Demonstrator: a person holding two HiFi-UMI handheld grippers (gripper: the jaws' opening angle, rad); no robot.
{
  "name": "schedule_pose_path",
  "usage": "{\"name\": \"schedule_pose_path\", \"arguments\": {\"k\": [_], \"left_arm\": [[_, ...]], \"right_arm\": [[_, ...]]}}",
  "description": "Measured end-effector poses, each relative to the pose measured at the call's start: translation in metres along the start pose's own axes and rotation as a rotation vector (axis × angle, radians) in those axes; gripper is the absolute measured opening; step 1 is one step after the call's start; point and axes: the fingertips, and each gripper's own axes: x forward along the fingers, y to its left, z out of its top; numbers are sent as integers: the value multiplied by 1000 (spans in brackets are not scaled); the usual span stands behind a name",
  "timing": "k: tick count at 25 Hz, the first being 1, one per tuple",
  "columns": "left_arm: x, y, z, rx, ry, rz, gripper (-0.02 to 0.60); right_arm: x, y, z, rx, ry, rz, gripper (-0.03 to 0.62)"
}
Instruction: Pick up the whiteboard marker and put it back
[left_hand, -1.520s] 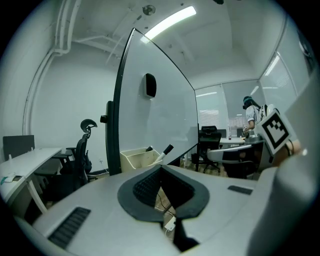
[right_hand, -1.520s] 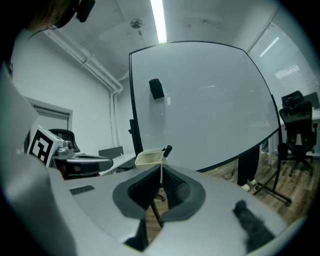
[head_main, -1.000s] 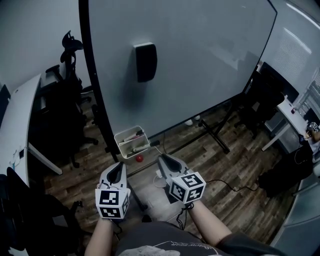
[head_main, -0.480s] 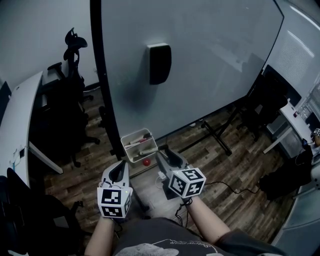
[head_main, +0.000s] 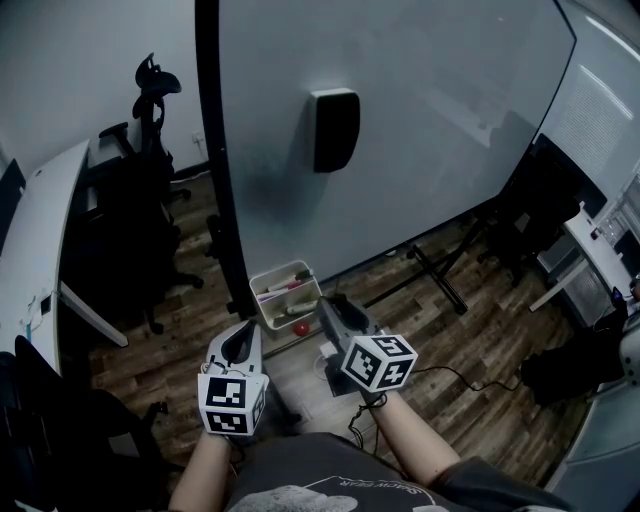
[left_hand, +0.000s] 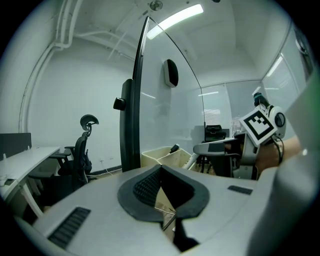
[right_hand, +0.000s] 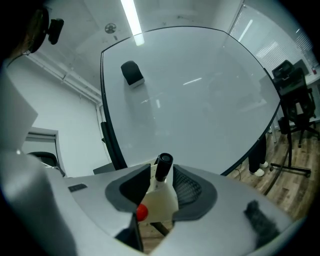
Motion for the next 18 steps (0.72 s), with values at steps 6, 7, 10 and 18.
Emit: {"name": "schedule_pose_path", "arguments": {"k": [6,7,10,18], "left_arm": [[3,-1,-2,7,7,-6,13],[4,-1,-2,6,7,-5,14],[5,-1,-3,2,6,-4,13],[2,-7,1,3,2,7,12]], "right_arm": [[-2,2,4,-25,-19,12,100],[-1,4,5,-26,-24,21,96],[0,9,7,-42,-34,44,83],[-9,19,22,-88,-77,80,78]]}}
